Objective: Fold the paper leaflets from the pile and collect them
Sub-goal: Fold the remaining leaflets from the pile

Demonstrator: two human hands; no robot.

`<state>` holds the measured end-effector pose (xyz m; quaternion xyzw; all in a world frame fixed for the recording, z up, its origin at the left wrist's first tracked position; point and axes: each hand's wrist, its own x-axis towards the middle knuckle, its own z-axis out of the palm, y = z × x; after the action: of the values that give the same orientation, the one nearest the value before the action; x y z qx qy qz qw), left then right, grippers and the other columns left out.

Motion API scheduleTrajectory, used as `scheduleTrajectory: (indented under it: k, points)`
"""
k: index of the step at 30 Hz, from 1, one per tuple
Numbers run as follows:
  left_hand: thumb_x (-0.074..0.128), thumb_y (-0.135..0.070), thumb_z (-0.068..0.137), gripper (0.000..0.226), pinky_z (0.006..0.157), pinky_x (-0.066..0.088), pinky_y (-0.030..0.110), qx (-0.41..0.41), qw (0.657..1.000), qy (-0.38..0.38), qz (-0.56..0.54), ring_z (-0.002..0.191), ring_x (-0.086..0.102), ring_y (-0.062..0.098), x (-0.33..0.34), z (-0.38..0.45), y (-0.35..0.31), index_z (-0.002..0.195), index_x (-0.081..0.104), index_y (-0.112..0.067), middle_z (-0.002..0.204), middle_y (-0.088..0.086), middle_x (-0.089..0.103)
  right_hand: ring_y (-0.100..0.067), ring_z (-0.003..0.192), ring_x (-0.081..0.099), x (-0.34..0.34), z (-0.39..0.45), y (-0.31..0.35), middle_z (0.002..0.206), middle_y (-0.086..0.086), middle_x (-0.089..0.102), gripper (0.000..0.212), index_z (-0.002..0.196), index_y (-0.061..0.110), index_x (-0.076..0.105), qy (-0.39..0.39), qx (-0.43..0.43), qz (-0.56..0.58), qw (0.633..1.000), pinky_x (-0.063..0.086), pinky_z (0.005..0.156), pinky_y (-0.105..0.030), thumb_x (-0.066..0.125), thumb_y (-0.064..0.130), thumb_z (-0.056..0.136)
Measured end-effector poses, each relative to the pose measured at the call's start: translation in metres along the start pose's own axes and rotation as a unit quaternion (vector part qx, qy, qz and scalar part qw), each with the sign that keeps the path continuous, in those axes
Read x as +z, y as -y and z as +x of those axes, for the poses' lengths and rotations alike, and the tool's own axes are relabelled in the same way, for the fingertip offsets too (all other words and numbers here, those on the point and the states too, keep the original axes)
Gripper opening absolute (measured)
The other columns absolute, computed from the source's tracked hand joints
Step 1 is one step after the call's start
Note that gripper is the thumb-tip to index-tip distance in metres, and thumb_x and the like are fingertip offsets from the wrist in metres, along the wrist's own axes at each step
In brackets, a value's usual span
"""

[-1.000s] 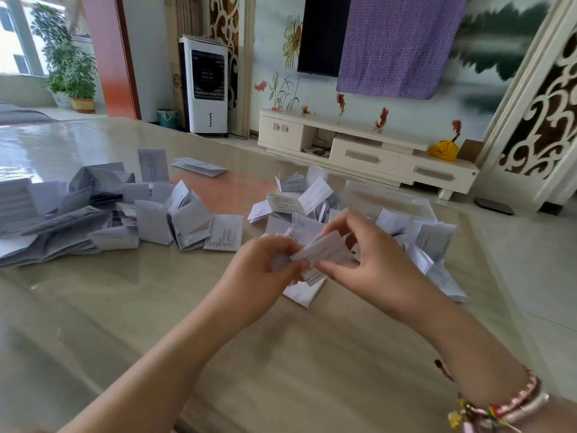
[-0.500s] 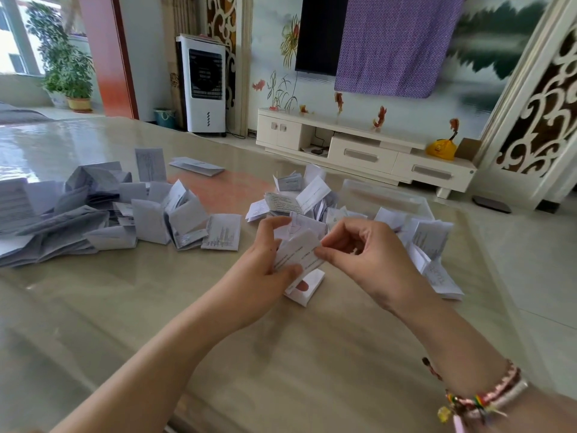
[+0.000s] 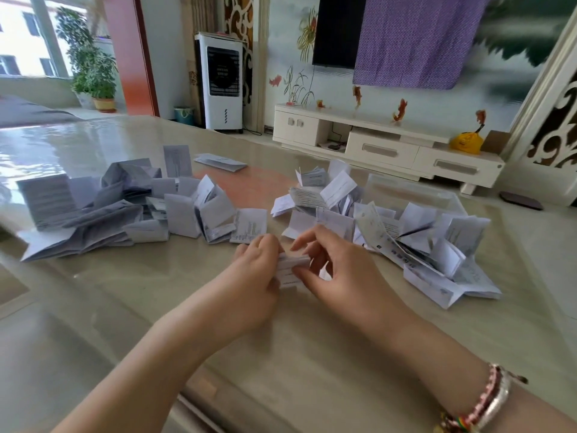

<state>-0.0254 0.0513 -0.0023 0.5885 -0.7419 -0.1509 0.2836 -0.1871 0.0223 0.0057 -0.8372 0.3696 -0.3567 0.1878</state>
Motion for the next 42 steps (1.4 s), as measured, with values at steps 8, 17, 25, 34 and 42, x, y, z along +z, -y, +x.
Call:
scheduleTrajectory:
  k: [8,17,25,34,42]
  points:
    - [0.051,0.015,0.082,0.056,0.080,0.049,0.018,-0.057,0.967,-0.027,-0.245,0.093,0.056,0.004,-0.002,0.001,-0.001,0.115,0.034,-0.026,0.107,-0.009,0.056,-0.003,0.069,0.045,0.002,-0.005,-0.004,0.091,0.013,0.050,0.018,0.109,0.027,0.057,0.007,-0.123,-0.119,0.985,0.047,0.063,-0.030,0.053,0.019,0.093]
    - [0.042,0.024,0.086,0.061,0.072,0.049,0.015,-0.064,0.909,-0.028,-0.410,0.080,0.065,-0.002,0.005,-0.005,-0.002,0.126,0.033,-0.021,0.115,-0.002,0.059,-0.001,0.075,0.049,0.007,-0.006,-0.003,0.095,0.017,0.054,0.021,0.113,0.025,0.047,0.065,-0.077,-0.102,0.990,0.034,0.063,-0.018,0.057,0.024,0.094]
    - [0.056,0.015,0.085,0.052,0.073,0.049,0.011,-0.076,0.909,-0.082,-0.402,0.090,0.062,0.006,0.007,-0.004,-0.003,0.122,0.041,-0.018,0.125,0.007,0.055,-0.001,0.059,0.047,0.006,-0.002,0.001,0.070,0.013,0.055,0.010,0.086,0.018,0.057,0.045,0.025,0.003,0.999,0.034,0.056,-0.016,0.066,0.020,0.089]
    - [0.048,-0.018,0.087,0.042,0.071,0.057,0.030,-0.042,0.754,-0.032,-0.654,0.100,0.063,0.027,0.004,-0.002,-0.023,0.122,0.057,0.005,0.117,0.021,0.066,-0.008,0.053,0.055,-0.011,0.002,0.008,0.068,-0.003,0.067,0.022,0.100,-0.003,0.064,0.081,0.238,0.382,0.889,0.033,0.049,-0.018,0.067,0.012,0.085]
    - [0.041,-0.001,0.098,0.019,0.075,0.060,0.034,-0.110,0.627,-0.161,-0.754,0.083,0.072,0.029,0.003,0.007,-0.019,0.114,0.051,-0.002,0.082,0.017,0.071,-0.009,0.071,0.066,-0.035,0.003,-0.007,0.081,-0.001,0.073,0.010,0.089,0.014,0.068,-0.002,0.217,0.131,0.967,0.051,0.069,-0.019,0.074,0.017,0.082]
